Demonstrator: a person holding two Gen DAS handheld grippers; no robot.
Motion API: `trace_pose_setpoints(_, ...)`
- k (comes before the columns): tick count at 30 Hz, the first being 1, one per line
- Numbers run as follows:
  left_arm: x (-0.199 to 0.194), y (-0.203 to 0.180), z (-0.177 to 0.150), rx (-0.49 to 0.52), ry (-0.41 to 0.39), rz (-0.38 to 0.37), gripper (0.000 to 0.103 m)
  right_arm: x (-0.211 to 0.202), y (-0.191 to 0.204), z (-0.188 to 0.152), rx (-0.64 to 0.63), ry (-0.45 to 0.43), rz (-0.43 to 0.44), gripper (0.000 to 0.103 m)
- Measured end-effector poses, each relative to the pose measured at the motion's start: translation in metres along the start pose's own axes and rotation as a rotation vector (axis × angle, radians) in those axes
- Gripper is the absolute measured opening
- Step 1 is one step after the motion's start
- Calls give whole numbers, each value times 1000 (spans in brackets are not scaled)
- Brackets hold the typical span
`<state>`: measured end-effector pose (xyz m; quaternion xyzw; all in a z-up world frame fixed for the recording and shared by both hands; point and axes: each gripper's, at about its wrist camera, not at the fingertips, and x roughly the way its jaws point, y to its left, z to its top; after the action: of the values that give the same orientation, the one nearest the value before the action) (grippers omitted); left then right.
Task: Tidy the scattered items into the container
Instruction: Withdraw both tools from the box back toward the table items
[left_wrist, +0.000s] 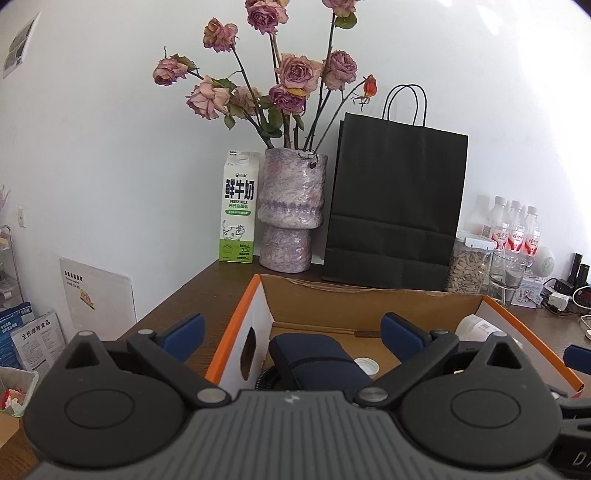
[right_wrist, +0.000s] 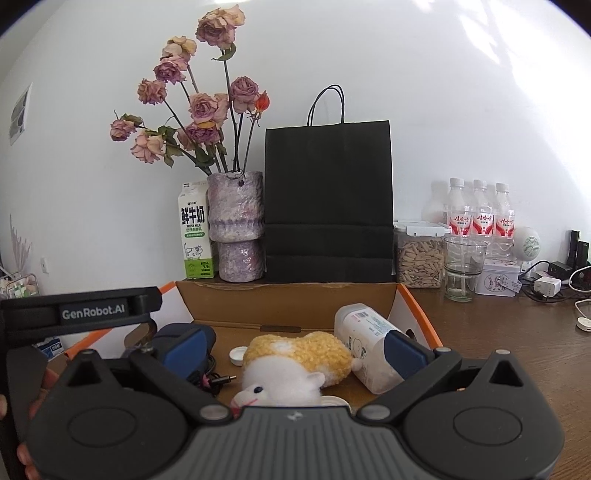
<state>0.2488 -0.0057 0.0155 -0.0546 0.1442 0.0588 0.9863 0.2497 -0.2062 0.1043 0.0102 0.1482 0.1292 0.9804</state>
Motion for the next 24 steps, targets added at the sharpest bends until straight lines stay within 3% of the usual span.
trace_pose_setpoints(15,-52,23,-23,35,-39,85,103,-25,-5,-26,-35,4,-22,103)
trace_pose_setpoints(24,-65,49,-38,45,195,63,103,-54,-11,-43,-57,59,-25,103)
